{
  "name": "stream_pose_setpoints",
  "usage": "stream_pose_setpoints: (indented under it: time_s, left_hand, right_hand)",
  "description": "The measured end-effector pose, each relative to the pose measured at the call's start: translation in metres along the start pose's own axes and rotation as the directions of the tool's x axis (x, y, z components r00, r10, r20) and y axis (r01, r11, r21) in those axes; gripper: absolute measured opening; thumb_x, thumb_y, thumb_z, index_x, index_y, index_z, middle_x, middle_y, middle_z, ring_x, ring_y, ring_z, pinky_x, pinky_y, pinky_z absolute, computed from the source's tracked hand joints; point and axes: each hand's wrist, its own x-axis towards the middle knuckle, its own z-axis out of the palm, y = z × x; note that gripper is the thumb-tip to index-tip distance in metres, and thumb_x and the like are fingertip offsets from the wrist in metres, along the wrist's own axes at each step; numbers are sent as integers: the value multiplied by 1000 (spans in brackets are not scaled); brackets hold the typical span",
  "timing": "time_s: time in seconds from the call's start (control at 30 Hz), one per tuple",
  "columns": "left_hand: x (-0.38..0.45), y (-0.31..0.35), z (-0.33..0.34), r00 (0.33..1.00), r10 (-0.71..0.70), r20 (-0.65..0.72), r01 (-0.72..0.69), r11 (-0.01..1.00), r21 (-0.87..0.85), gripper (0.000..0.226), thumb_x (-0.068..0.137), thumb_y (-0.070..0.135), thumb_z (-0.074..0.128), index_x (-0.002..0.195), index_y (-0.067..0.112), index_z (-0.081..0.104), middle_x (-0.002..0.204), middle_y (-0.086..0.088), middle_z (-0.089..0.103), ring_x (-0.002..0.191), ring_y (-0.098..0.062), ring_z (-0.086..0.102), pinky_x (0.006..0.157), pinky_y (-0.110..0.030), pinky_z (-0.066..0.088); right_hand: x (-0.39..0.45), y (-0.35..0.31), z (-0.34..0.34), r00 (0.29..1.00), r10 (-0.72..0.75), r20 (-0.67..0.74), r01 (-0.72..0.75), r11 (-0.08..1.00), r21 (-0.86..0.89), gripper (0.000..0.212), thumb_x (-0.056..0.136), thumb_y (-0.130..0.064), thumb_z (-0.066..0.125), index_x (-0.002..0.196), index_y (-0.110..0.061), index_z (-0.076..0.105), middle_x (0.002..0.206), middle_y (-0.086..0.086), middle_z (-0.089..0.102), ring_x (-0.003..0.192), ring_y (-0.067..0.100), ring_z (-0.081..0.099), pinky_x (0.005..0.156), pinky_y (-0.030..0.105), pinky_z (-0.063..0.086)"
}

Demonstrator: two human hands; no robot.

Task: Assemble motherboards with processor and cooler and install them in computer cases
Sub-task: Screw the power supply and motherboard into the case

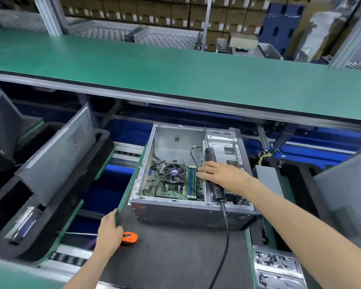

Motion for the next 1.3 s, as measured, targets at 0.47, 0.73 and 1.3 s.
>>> stream_pose_setpoints:
  time_s: [0.47,0.73,1.3]
  left_hand:
    - [-2,45,-14,982,27,-186,-80,956,-282,70,82,-15,49,147,9,42,149,-10,44,137,-23,45,107,-32,38]
    - [-24,82,-42,831,493,-258,-511,860,-2,86,59,-30,44,132,17,45,129,12,30,124,-9,37,99,-13,33]
    - [-102,192,6,589,804,-84,-789,594,158,63,53,-27,44,100,9,65,107,0,57,114,-26,41,98,-24,33]
  right_hand:
    - [-5,-44,-21,852,522,47,-402,594,697,44,96,-14,57,139,-7,59,168,2,12,152,22,24,121,49,28]
    - [-5,-62,-14,611,787,84,-430,241,870,50,81,-6,75,130,-13,67,168,5,15,42,6,52,50,16,44]
    - [-62,-103,-5,641,763,-84,-115,204,972,83,64,-18,79,139,-33,50,106,-13,67,80,4,65,67,21,55]
